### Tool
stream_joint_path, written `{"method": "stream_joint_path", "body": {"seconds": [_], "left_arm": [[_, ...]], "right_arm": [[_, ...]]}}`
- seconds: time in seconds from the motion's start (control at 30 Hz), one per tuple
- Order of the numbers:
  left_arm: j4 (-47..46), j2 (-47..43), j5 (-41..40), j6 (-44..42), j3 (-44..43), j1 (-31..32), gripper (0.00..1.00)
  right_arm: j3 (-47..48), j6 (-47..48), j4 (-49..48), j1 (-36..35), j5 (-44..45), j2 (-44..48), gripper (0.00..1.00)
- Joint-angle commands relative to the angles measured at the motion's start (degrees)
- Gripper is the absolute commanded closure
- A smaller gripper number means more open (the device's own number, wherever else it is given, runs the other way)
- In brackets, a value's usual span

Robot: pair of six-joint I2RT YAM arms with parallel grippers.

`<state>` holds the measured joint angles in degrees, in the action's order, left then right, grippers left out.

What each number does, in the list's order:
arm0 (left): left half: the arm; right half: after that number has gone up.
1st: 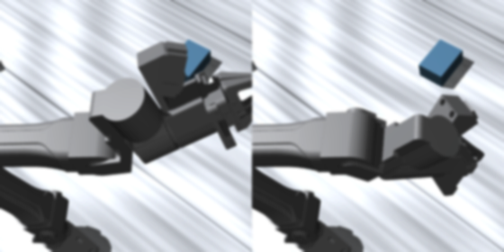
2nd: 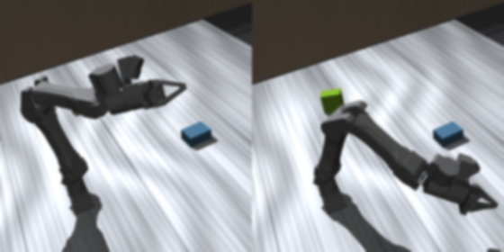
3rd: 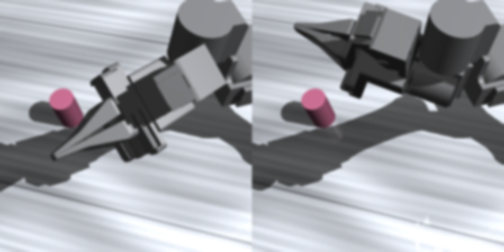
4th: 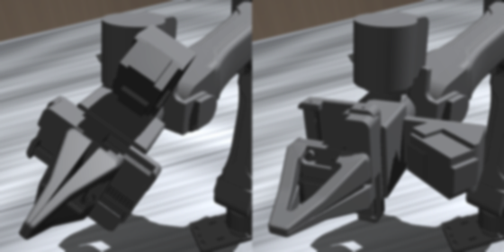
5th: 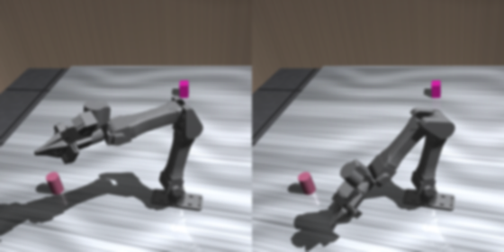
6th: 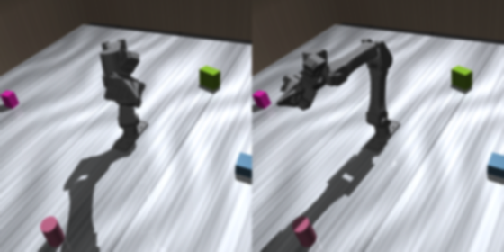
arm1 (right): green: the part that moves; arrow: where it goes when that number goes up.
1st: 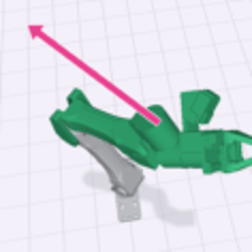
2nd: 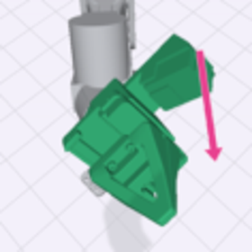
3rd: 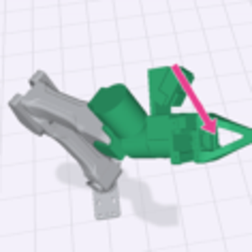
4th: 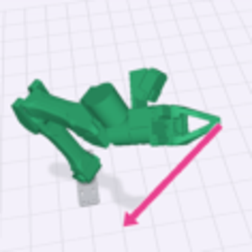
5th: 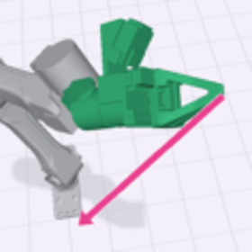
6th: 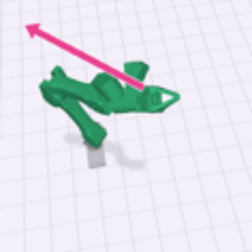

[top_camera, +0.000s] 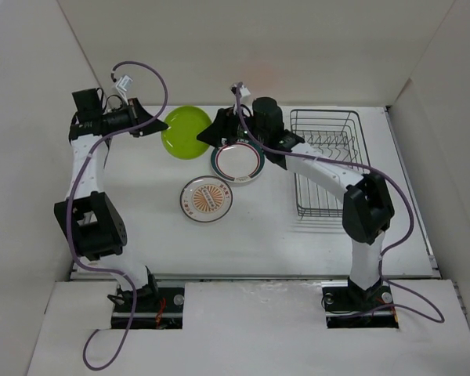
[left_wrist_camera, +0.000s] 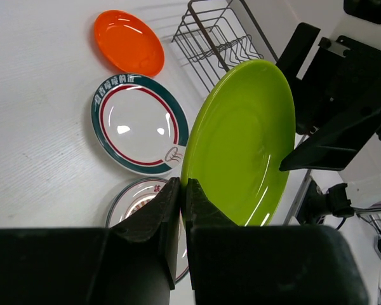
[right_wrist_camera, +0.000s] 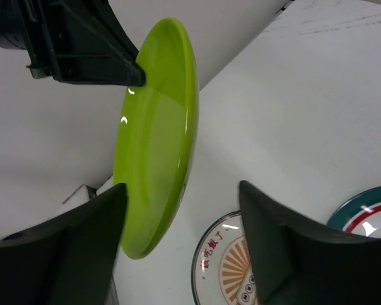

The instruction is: Load the plates into the dish rack

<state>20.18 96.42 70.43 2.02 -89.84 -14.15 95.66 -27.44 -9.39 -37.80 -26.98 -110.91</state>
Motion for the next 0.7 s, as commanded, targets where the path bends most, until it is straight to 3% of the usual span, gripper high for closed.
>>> {"method": "stream_joint_path", "body": {"seconds": [0.0,0.07,0.1,0.13,0.2,0.3,0.33,0.37,0.4,0.47,0.5,0.6,0.67], "left_arm": [[-4.5,-4.2,4.2,2.7,1.9,0.6,1.0],[-5.4,-4.8,3.6,2.7,2.7,0.6,1.0],[-5.4,-4.8,3.6,2.7,3.2,0.6,1.0],[-5.4,-5.3,3.0,2.7,3.2,0.6,1.0],[-5.4,-5.3,2.5,2.7,3.2,0.6,1.0],[-5.4,-5.3,0.4,2.7,3.7,0.6,1.0],[-5.4,-5.3,0.4,2.7,3.7,0.6,0.95],[-5.4,-5.8,-0.7,3.2,4.2,0.6,0.73],[-5.4,-5.8,-2.0,3.3,4.2,0.6,0.58],[-5.4,-6.3,-3.5,3.3,4.2,0.6,0.11],[-4.8,-6.9,-5.0,3.3,4.2,0.6,0.0],[-4.3,-8.0,-8.4,2.7,4.2,0.6,0.0],[-4.3,-8.5,-10.0,2.7,4.8,0.6,0.0]], "right_arm": [[3.0,-4.6,-8.4,0.1,-2.0,-0.1,0.3],[2.3,-5.8,-9.9,0.1,-2.5,-0.1,0.47],[2.3,-5.8,-10.6,0.1,-2.5,-0.1,0.67],[2.3,-6.6,-10.6,0.1,-2.5,-0.1,0.77],[1.8,-7.1,-11.1,0.1,-1.9,-0.1,0.91],[0.4,-7.6,-11.1,0.1,-0.2,1.2,1.0],[-0.5,-8.1,-11.1,0.1,0.4,1.7,1.0],[-1.6,-8.2,-11.1,0.1,1.0,3.0,1.0],[-2.4,-8.2,-11.1,0.1,2.4,3.9,1.0],[-5.6,-7.6,-9.5,1.9,5.1,7.8,1.0],[-6.6,-6.9,-8.3,2.7,6.8,9.3,1.0],[-7.2,-0.8,1.8,5.4,16.8,15.3,1.0],[-6.5,2.8,8.7,6.1,28.8,17.6,1.0]]}}
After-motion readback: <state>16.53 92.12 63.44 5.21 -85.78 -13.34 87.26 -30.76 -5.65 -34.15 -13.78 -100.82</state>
